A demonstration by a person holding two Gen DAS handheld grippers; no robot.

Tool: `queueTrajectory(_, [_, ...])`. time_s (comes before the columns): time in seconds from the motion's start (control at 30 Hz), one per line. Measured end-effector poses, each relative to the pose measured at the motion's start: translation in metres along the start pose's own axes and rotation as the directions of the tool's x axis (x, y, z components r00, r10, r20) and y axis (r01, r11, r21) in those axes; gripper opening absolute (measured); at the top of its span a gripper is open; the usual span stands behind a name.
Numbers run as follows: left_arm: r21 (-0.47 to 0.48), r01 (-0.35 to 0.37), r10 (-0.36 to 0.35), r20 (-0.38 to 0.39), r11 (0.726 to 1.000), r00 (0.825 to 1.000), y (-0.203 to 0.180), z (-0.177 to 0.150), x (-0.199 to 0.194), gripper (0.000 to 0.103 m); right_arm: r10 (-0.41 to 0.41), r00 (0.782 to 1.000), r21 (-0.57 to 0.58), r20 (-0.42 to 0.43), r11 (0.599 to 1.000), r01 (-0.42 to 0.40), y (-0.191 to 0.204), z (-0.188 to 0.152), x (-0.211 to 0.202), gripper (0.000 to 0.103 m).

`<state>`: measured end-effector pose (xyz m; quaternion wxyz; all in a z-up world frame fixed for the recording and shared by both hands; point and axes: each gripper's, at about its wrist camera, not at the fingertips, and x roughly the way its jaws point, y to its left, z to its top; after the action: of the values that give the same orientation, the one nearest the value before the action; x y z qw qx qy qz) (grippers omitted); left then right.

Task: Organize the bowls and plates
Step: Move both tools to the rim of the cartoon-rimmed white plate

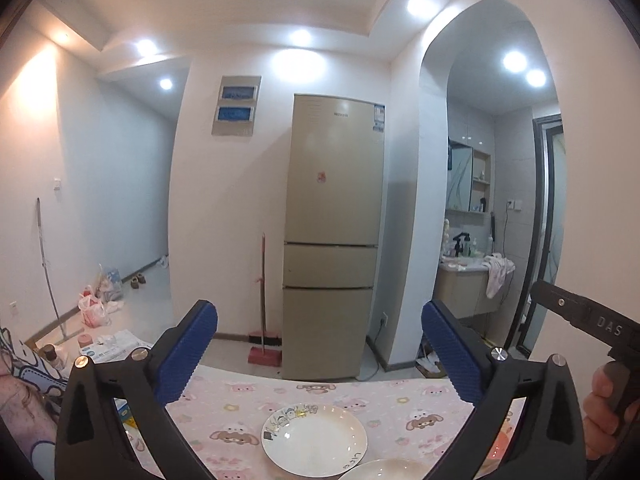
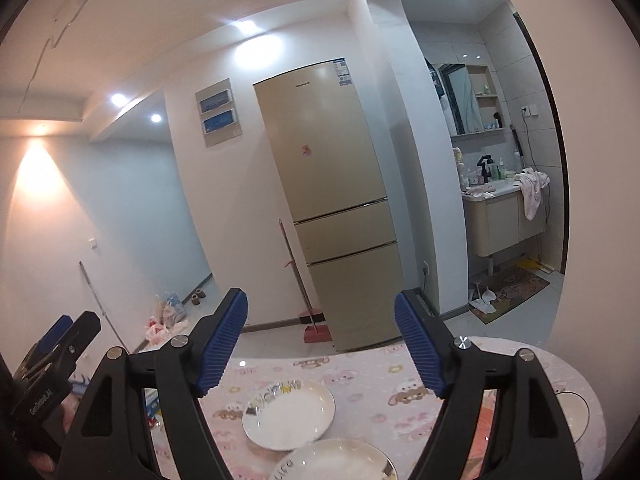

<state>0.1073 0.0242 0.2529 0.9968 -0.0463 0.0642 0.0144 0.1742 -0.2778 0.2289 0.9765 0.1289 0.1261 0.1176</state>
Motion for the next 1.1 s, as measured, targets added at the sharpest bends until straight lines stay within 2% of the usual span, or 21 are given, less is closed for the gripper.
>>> queueTrajectory(0.1, [-0.048,-0.004,0.001,-0.059,0.999,0.998,0.013,-0.008,0.022,0.103,-0.002,1.0,0.069,-0.007,0.998,0.002,-0.006,-0.001,0.018,0.075])
queueTrajectory(0.2, [-0.043,-0.011,0.006,-0.131,0.999,0.991,0.022,-0.028,0.05,0.103,0.021,0.998,0.13,-0.067,0.991,-0.012,-0.018,-0.016,0.045,0.075])
queueTrajectory(0.33, [-0.06,-0.037,0.02,-0.257,0.998,0.966,0.038,-0.057,0.096,0.103,0.001,0.987,0.096,-0.163,0.995,0.015,-0.022,-0.049,0.089,0.075])
queueTrajectory(0.37, [-0.078,-0.037,0.013,-0.286,0.996,0.958,0.041,-0.064,0.106,0.103,0.002,0.981,0.091,-0.194,0.996,0.016,-0.023,-0.057,0.102,0.075])
queueTrajectory(0.4, [-0.105,-0.03,-0.007,-0.335,0.994,0.942,0.046,-0.073,0.122,0.103,0.007,0.972,0.093,-0.237,0.996,0.015,-0.024,-0.066,0.117,0.075])
queueTrajectory(0.5, [-0.123,-0.029,-0.025,-0.41,0.992,0.912,0.051,-0.093,0.155,0.103,0.066,0.938,0.122,-0.341,0.992,-0.025,-0.031,-0.091,0.151,0.075])
queueTrajectory(0.57, [-0.087,-0.086,0.038,-0.451,0.992,0.892,0.057,-0.107,0.174,0.103,0.087,0.903,0.127,-0.421,0.991,-0.036,-0.033,-0.11,0.175,0.075])
queueTrajectory(0.7, [-0.125,-0.103,0.025,-0.512,0.987,0.859,0.073,-0.126,0.196,0.103,0.135,0.837,0.172,-0.531,0.984,-0.05,-0.04,-0.143,0.207,0.075])
queueTrajectory(0.77, [-0.149,-0.113,0.015,-0.537,0.982,0.844,0.082,-0.136,0.206,0.103,0.144,0.81,0.181,-0.569,0.982,-0.048,-0.042,-0.158,0.22,0.069])
queueTrajectory(0.83, [-0.166,-0.095,-0.015,-0.56,0.982,0.829,0.09,-0.149,0.215,0.103,0.142,0.783,0.172,-0.606,0.984,-0.046,-0.041,-0.172,0.23,0.059])
queueTrajectory(0.93, [-0.23,-0.067,-0.087,-0.599,0.971,0.796,0.104,-0.169,0.232,0.103,0.163,0.744,0.186,-0.648,0.981,-0.052,-0.043,-0.189,0.244,0.056])
queueTrajectory(1.0, [-0.272,-0.063,-0.121,-0.609,0.96,0.784,0.111,-0.181,0.241,0.097,0.184,0.714,0.207,-0.675,0.977,-0.055,-0.046,-0.201,0.256,0.053])
queueTrajectory(1.1, [-0.317,-0.127,-0.103,-0.618,0.94,0.779,0.125,-0.194,0.25,0.092,0.203,0.685,0.228,-0.699,0.972,-0.055,-0.05,-0.216,0.266,0.043])
